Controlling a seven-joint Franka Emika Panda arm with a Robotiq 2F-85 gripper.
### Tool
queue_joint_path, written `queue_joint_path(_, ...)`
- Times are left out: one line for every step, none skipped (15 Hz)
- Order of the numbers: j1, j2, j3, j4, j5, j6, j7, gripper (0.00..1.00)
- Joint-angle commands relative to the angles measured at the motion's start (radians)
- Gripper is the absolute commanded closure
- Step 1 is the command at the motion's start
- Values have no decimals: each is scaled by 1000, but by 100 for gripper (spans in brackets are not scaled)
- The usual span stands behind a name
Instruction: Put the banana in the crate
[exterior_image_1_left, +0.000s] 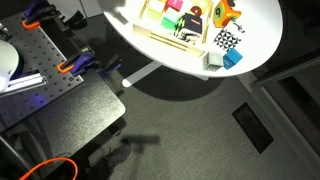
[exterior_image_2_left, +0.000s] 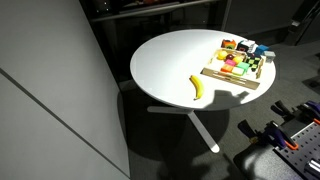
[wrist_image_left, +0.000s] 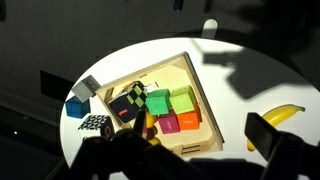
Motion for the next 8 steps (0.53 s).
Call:
queue_joint_path(-11, 102, 13, 61, -8, 41, 44, 0)
queue_joint_path(-9, 125, 14, 72, -5, 50, 50, 0)
queue_joint_path(-8, 152, 16, 85, -3, 63, 57, 0)
queue_joint_path(-9, 179, 17, 98, -3, 73, 66, 0)
queue_joint_path(-6, 206, 17, 112, 2, 83, 71, 0)
queue_joint_path(-5, 233, 17, 127, 4, 92, 77, 0)
queue_joint_path(0, 262, 15, 143, 12, 106, 80, 0)
queue_joint_path(5, 289, 12, 159, 21, 117, 82, 0)
